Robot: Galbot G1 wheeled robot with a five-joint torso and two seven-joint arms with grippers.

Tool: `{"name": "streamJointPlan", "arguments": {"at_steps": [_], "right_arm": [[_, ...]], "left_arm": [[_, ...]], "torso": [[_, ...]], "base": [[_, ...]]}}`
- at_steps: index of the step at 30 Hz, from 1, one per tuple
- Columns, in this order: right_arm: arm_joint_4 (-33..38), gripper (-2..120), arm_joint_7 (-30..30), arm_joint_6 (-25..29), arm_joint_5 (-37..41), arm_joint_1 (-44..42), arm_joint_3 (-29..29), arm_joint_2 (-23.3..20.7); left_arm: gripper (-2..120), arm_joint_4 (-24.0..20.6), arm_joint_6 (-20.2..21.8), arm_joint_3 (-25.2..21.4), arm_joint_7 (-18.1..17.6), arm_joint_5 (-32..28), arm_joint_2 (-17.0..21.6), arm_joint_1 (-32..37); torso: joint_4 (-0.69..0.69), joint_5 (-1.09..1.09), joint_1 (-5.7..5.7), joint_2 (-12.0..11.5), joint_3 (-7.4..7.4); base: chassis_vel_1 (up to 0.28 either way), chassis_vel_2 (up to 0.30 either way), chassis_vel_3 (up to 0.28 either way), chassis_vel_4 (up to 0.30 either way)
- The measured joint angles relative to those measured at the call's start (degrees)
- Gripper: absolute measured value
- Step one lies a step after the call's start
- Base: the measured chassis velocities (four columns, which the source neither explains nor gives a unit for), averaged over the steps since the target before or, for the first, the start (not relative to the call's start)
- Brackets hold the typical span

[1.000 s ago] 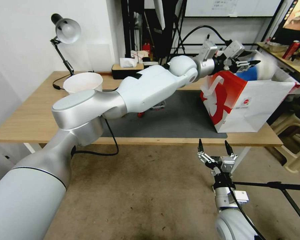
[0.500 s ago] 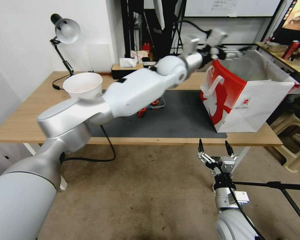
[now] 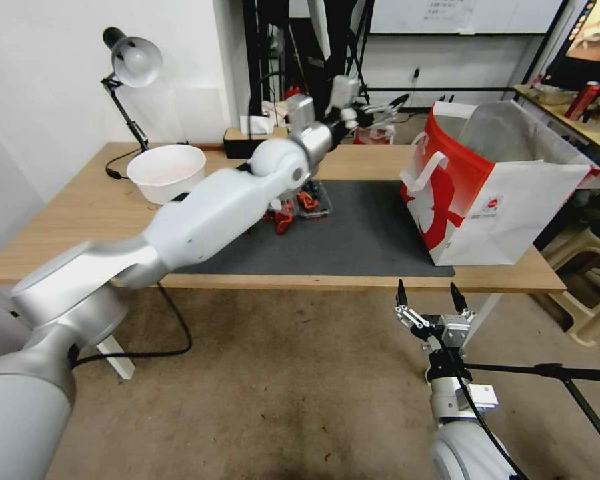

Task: Pick up the trash from the table and place it into the takeout bag.

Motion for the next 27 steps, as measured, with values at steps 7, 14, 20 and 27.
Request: {"name": "streamJointPlan", "arguments": {"at_steps": [7, 14, 20, 27], "right_arm": [[-0.35, 100, 0.01, -0.05, -0.12, 0.14, -0.2, 0.13], [-0.51, 100, 0.02, -0.05, -0.26, 0.1, -0.29, 0.22], [-0.6, 100, 0.05, -0.02, -0.38, -0.08, -0.37, 0.33], [-0.73, 100, 0.05, 0.0, -0.52, 0.02, -0.73, 0.34]], "left_arm": [[100, -4.41, 0.56, -3.25, -1.99, 1.81, 4.5, 4.71], [100, -9.12, 0.73, -7.2, -3.67, 4.48, 8.82, 11.06], [100, -13.59, 1.52, -13.35, -5.28, 7.77, 12.47, 18.57], [100, -17.69, 2.21, -20.61, -6.1, 10.13, 15.02, 27.4]], "torso": [[0.0, 0.0, 0.0, 0.0, 0.0], [0.0, 0.01, 0.0, 0.0, 0.0], [0.01, 0.01, -0.01, 0.0, 0.0], [0.0, 0.02, 0.0, 0.0, 0.0]], "base": [[0.0, 0.0, 0.0, 0.0], [0.0, 0.0, 0.0, 0.0], [0.0, 0.0, 0.0, 0.0], [0.0, 0.0, 0.0, 0.0]]}}
